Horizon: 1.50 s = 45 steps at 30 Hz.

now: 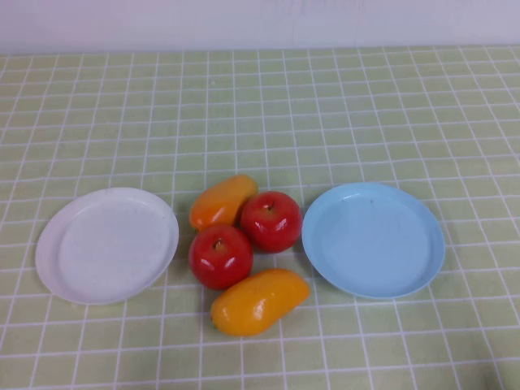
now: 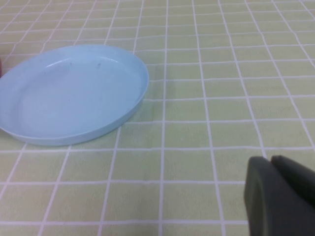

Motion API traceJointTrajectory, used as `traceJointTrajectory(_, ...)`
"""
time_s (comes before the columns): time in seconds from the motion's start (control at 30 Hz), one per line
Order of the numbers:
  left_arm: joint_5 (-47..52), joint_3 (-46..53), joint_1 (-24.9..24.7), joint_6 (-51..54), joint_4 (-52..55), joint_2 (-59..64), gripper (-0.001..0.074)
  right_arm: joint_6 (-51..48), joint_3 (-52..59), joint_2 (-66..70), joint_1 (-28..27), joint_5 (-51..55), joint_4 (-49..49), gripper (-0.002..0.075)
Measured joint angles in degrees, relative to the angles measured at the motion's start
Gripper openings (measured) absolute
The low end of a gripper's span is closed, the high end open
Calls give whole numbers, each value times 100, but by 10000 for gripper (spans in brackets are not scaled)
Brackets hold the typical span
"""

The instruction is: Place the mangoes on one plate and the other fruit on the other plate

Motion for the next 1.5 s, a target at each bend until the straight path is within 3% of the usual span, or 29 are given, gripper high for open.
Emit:
traceJointTrajectory(1.13,0,0,0,0,-105,0,1,0,0,0,0,0,0,-16)
traceJointTrajectory(1.3,-36,0,0,-14,-501,0,1,0,0,0,0,0,0,-16)
traceJointTrajectory(1.5,-382,0,0,-244,-1946,0,1,0,0,0,0,0,0,-16)
